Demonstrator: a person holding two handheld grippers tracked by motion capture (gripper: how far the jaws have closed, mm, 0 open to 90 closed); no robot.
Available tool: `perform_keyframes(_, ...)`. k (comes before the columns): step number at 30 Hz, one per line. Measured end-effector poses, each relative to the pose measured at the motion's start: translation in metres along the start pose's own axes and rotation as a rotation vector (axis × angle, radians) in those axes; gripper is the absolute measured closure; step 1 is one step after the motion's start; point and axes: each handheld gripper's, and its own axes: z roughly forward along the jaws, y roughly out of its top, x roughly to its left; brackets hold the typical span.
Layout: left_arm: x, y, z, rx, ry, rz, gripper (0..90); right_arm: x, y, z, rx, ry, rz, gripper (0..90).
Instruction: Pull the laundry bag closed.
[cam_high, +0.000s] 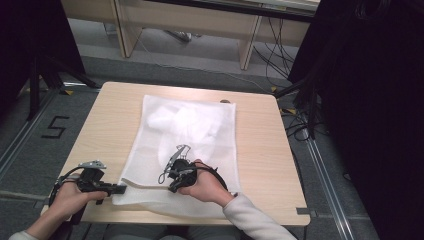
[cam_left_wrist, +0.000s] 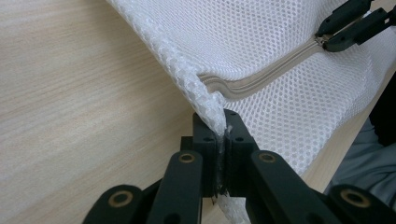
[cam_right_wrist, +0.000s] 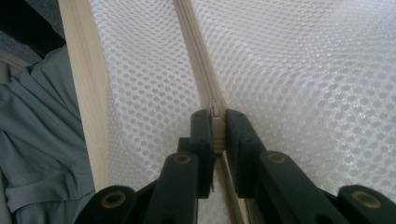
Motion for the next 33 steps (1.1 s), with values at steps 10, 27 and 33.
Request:
perform_keyframes(10,0.001,0.001,-0.001,0.019,-0.005,0.002,85.3,0.000,-0.003,-0.003,0.001,-0.005,0.011,82.4)
perform_keyframes(27,0.001,0.001,-0.001,0.026,-0.002,0.000,85.3,-0.002,-0.010,-0.007,-0.003,-0.007,0.027,82.4)
perform_keyframes(33,0.000,0.001,-0.001,0.019,0.012,0.000,85.4,-0.003,-0.013,-0.010,-0.010,-0.006,0.029,82.4)
